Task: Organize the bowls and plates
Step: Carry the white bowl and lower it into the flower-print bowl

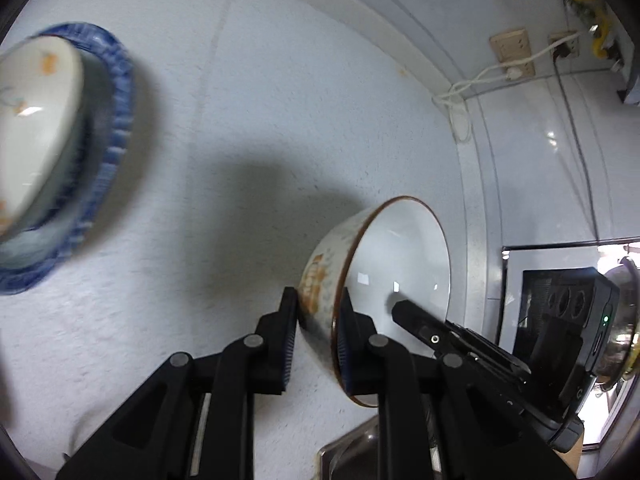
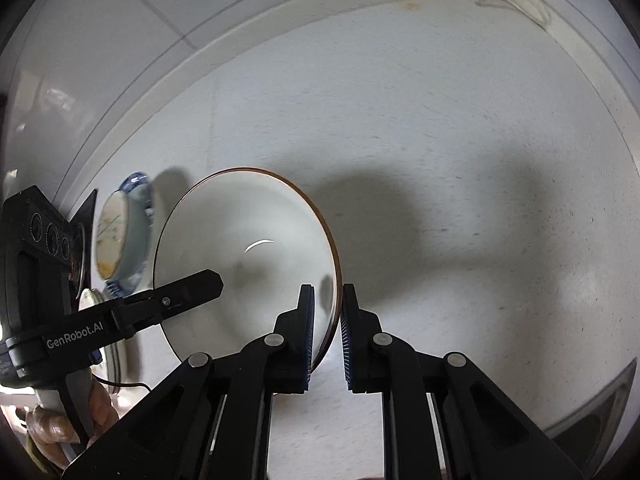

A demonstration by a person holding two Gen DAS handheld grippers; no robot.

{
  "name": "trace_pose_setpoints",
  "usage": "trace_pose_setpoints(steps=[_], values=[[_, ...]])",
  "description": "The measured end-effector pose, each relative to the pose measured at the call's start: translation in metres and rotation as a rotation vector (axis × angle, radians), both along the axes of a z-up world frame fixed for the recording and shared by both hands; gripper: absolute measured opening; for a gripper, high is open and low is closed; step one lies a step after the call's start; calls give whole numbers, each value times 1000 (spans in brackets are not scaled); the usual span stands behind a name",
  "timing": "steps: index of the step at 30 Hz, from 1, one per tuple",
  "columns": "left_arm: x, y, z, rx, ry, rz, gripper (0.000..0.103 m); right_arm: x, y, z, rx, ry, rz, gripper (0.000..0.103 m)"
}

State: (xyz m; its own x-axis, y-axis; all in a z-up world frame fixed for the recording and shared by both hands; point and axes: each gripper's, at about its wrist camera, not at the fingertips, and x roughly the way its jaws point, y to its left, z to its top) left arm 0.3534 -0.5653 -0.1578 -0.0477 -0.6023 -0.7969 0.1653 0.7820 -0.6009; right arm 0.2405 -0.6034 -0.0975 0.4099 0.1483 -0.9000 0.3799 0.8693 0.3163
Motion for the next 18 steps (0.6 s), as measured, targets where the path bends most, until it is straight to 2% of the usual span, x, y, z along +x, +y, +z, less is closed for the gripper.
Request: trace_pose_setpoints(steps=[6,10,13,18], values=[[11,88,51,-8,-81,98,17,39,72,40,-15,-62,103,12],[30,148,70,13,-117,178,17,67,117,47,9,-81,162,12],[45,181,70,27,-114,218,17,83,136,45,16,-76,195,12],[67,205,51,34,-72,264,17,102,144,28,41,-40,220,12]])
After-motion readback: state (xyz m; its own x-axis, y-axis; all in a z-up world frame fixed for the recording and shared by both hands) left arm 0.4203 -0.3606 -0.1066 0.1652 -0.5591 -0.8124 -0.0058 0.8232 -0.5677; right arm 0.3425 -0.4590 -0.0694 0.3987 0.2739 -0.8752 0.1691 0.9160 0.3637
